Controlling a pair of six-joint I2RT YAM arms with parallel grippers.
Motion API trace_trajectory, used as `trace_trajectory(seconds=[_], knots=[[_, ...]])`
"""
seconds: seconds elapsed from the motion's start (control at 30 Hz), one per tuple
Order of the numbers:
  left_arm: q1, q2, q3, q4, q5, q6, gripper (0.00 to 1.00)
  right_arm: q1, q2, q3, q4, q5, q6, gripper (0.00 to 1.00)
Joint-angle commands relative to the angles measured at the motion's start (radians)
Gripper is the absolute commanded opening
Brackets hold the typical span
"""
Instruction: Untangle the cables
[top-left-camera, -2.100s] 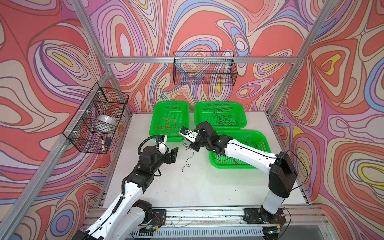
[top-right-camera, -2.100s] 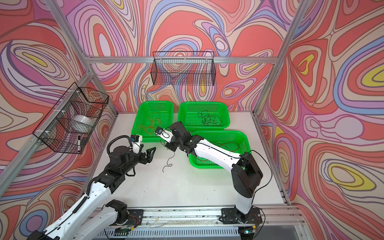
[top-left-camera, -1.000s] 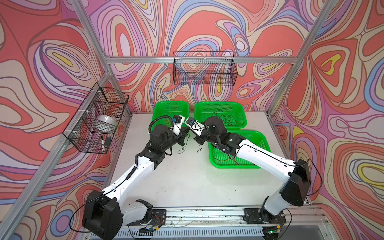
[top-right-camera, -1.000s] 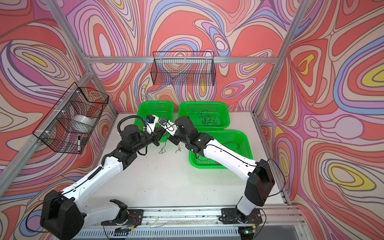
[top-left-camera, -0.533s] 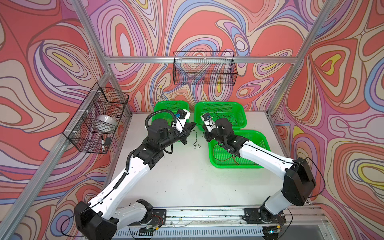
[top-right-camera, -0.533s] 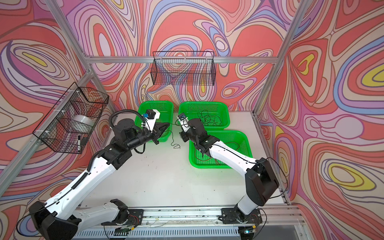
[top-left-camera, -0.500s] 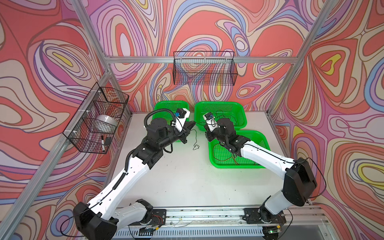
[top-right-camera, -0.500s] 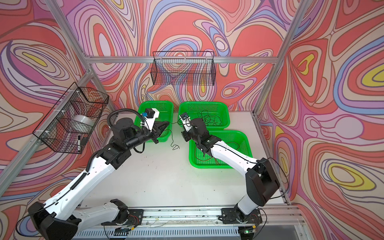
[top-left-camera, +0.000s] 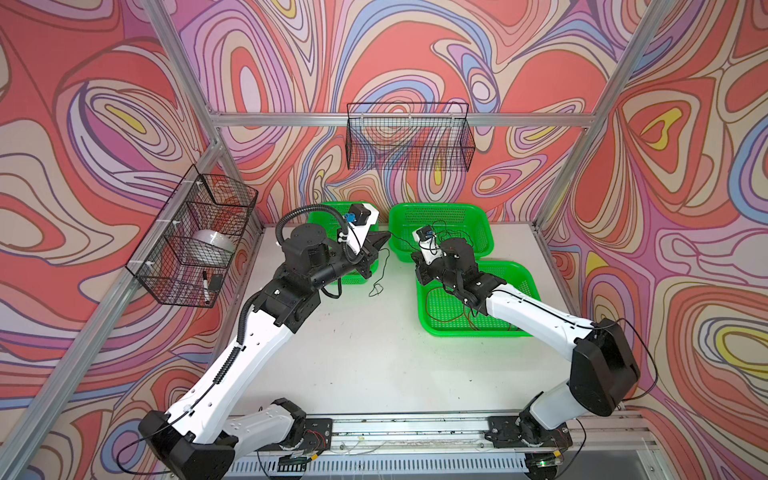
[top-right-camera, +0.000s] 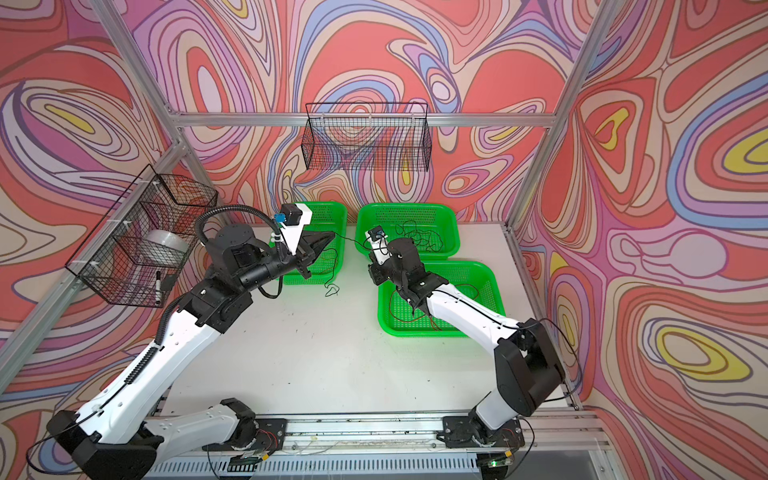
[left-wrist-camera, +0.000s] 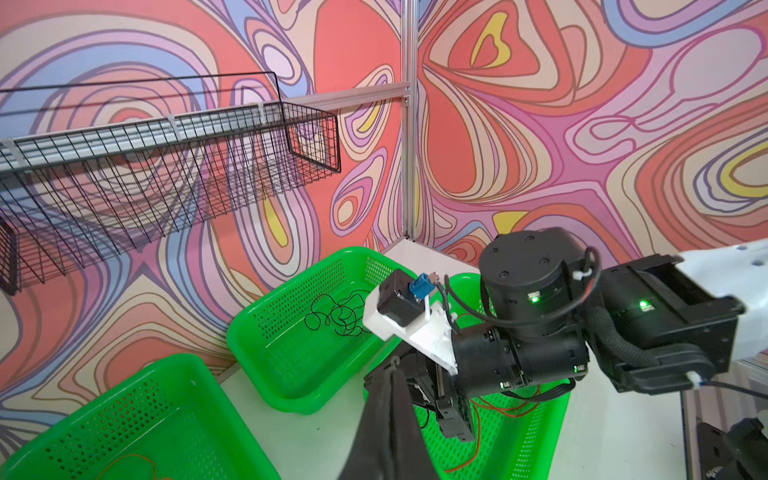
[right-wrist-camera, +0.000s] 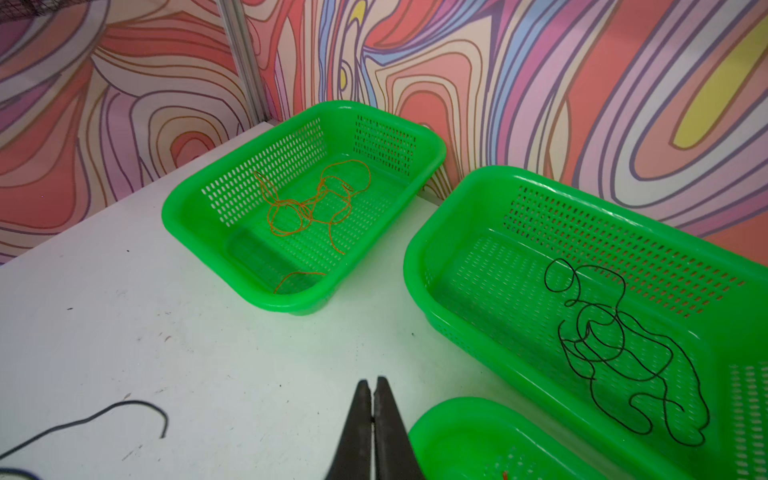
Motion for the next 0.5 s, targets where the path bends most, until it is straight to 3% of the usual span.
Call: trace_trajectory(seconds=[0.0,0.17,0.47], knots=[[-0.004,0.036,0.092,-0.049,-0.030,0.037,0.00,-0.041,-0.032,-0.043,-0.027,0.009,-0.004,0.00],[0.012,0.121,0.198,-0.072,-0.040,0.038,0.00,-0.089,-0.087,-0.110,-0.009,-0.023,-0.065,0.00],[0.038,0.356,0.388,-0.003,0.045,-0.038,0.00,-0.165,-0.122,-0.124,-0.022,-0.023,-0.081,0.00]])
